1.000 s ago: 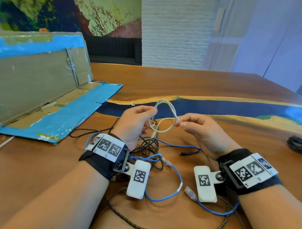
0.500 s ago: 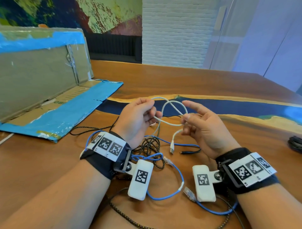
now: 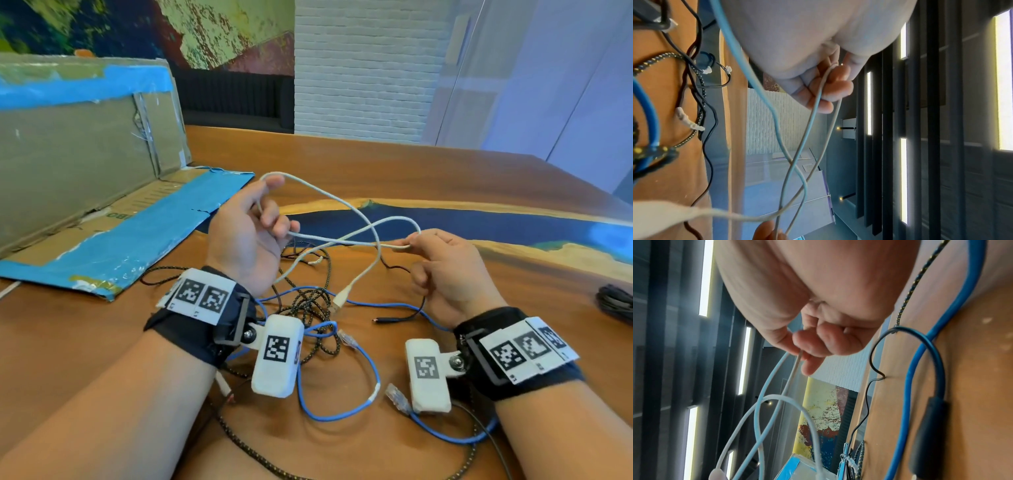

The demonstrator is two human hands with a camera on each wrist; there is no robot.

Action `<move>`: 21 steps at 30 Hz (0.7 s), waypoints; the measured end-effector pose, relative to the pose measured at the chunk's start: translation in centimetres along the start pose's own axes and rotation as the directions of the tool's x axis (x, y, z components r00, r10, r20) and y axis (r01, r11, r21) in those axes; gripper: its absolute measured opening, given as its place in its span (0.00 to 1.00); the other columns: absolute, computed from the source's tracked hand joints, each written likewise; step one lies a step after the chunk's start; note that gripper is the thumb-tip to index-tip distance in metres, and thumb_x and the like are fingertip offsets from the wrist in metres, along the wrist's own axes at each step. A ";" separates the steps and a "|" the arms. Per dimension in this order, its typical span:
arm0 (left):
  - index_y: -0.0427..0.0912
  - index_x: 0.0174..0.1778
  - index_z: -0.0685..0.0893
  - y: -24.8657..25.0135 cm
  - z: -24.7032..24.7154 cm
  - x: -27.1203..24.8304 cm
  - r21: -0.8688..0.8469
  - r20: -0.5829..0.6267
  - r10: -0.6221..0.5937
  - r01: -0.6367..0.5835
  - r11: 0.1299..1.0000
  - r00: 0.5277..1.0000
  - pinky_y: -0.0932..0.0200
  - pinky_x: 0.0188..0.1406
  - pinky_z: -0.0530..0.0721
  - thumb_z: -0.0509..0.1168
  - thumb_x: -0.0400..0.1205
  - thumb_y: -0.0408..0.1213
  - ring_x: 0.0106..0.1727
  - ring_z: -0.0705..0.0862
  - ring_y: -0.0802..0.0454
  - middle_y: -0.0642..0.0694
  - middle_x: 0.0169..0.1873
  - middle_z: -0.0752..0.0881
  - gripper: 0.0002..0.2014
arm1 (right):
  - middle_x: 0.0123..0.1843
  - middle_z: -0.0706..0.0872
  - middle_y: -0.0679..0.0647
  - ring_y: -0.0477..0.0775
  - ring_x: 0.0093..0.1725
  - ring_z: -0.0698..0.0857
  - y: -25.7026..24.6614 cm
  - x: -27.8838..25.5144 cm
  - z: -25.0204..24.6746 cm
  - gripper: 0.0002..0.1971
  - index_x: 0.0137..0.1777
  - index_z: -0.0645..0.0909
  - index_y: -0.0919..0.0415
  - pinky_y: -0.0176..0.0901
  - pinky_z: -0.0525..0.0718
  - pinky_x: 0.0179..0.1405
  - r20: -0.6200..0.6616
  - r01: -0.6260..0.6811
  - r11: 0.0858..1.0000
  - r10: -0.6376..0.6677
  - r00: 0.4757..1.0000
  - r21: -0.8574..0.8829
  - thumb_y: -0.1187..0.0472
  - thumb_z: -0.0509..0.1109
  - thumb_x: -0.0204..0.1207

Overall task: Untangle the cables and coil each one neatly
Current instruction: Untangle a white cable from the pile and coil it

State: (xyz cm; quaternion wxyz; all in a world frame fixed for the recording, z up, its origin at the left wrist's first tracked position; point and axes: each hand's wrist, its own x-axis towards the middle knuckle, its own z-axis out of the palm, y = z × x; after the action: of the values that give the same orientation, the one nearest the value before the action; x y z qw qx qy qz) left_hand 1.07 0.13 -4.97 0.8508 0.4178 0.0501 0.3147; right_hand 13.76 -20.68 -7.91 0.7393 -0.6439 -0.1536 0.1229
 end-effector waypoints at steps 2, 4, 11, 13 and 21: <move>0.41 0.57 0.85 -0.1 -0.1 0.0 0.010 -0.012 0.016 -0.016 1.000 1.000 0.58 0.32 0.81 0.57 0.92 0.40 0.22 0.67 0.54 0.51 0.24 0.64 0.12 | 0.44 0.92 0.57 0.49 0.24 0.75 0.1 0.3 -0.1 0.08 0.44 0.80 0.59 0.40 0.70 0.20 -0.035 -0.024 0.998 0.026 0.999 0.052 0.68 0.65 0.85; 0.42 0.56 0.85 -0.2 0.0 0.0 0.032 -0.017 0.036 -0.036 0.999 0.999 0.59 0.30 0.80 0.55 0.93 0.40 0.22 0.66 0.55 0.52 0.23 0.64 0.13 | 0.39 0.89 0.57 0.49 0.28 0.79 0.1 0.4 0.0 0.10 0.46 0.78 0.58 0.40 0.77 0.23 -0.041 -0.033 0.990 0.039 0.998 0.140 0.72 0.63 0.85; 0.44 0.51 0.78 -0.5 -0.4 0.5 0.053 -0.102 -0.008 0.014 0.998 0.995 0.58 0.27 0.77 0.52 0.94 0.40 0.21 0.64 0.54 0.51 0.24 0.67 0.11 | 0.31 0.74 0.54 0.53 0.30 0.74 -0.2 0.6 -0.3 0.21 0.49 0.75 0.59 0.51 0.82 0.43 0.049 -0.045 0.926 0.029 0.998 0.374 0.83 0.49 0.76; 0.44 0.52 0.77 -0.6 -0.4 0.6 0.073 -0.102 -0.059 0.067 0.995 0.993 0.58 0.26 0.77 0.52 0.94 0.40 0.20 0.65 0.54 0.51 0.24 0.71 0.10 | 0.33 0.74 0.54 0.51 0.24 0.66 -0.7 0.2 -0.6 0.22 0.57 0.77 0.59 0.47 0.77 0.32 0.165 -0.075 0.920 0.011 0.986 0.385 0.81 0.48 0.76; 0.44 0.51 0.77 -0.6 -0.8 1.0 0.094 -0.139 -0.065 0.078 0.993 0.988 0.60 0.22 0.72 0.52 0.93 0.40 0.20 0.63 0.55 0.49 0.28 0.77 0.10 | 0.43 0.90 0.56 0.45 0.17 0.63 -1.0 -0.2 -0.5 0.14 0.65 0.85 0.60 0.40 0.79 0.22 0.234 -0.050 0.971 -0.007 0.972 0.236 0.69 0.61 0.86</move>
State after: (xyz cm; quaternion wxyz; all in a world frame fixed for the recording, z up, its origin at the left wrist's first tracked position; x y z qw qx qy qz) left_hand 1.87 0.96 -5.71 0.8344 0.4349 0.1384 0.3089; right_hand 13.72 -21.40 -6.96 0.7872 -0.5325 -0.2164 0.2236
